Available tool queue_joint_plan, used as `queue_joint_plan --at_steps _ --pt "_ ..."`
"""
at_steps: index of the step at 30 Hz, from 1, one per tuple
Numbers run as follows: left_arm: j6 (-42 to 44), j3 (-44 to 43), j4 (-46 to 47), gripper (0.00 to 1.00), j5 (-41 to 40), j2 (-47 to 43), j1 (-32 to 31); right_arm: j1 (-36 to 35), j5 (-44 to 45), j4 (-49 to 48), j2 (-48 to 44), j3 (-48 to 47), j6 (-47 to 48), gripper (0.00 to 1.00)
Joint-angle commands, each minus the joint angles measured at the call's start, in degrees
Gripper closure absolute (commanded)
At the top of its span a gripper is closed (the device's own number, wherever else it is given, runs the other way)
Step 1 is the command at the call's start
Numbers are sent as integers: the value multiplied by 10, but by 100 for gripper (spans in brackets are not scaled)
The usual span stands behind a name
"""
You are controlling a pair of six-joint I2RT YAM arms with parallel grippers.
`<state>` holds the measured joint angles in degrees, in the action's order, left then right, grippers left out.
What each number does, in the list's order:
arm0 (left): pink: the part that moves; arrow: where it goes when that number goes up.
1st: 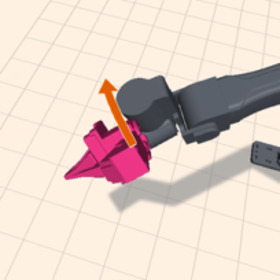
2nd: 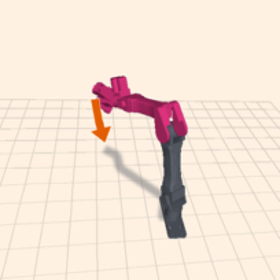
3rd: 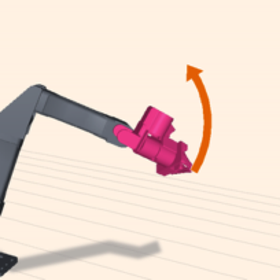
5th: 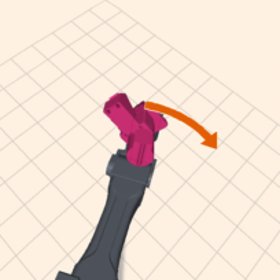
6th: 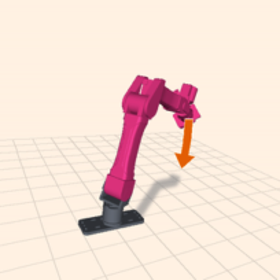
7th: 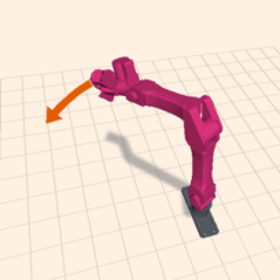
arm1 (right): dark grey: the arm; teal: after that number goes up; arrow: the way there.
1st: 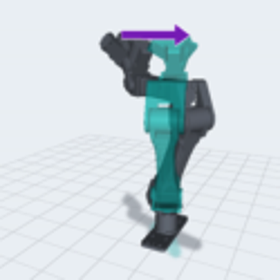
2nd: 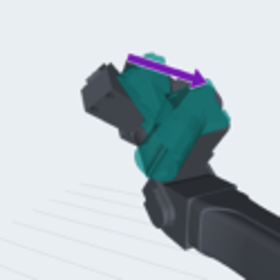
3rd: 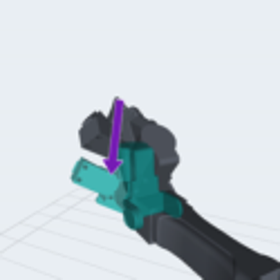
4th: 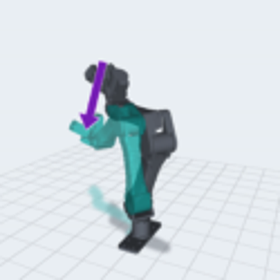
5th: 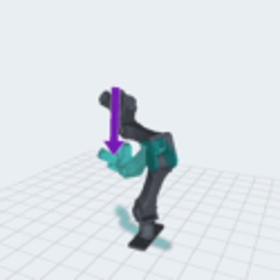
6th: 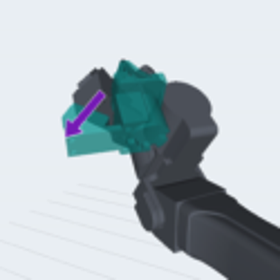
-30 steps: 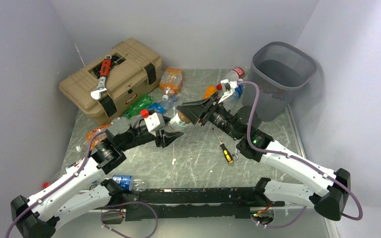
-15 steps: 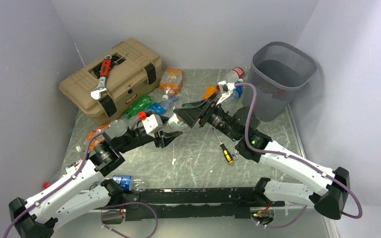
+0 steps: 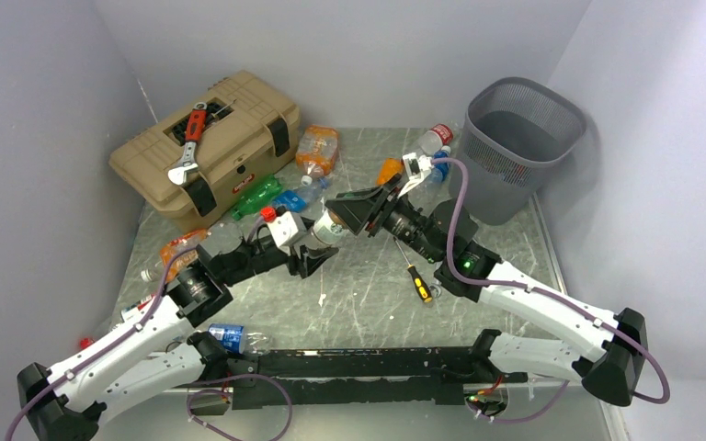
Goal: Put the plastic bottles in the bin
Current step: Place the plastic bottle in the trash bin.
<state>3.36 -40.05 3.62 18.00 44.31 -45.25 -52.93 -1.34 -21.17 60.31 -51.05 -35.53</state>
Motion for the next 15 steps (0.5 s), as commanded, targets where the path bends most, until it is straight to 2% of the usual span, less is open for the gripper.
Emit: queue_joint_plan --at_steps 1,3,4,8,15 --pt "23 0 60 31 -3 -21 -12 -4 11 -18 -22 2 -23 100" --pt "22 3 62 9 -13 -25 -15 -4 32 -4 -35 0 -10 100" --pt "22 4 63 2 -19 -27 -17 -4 42 11 -43 -6 0 100" --pt "24 9 66 0 -47 -38 -25 -4 116 117 -83 -78 85 100" --pt "58 4 46 1 -64 -47 -33 -4 326 288 -65 -322 335 100"
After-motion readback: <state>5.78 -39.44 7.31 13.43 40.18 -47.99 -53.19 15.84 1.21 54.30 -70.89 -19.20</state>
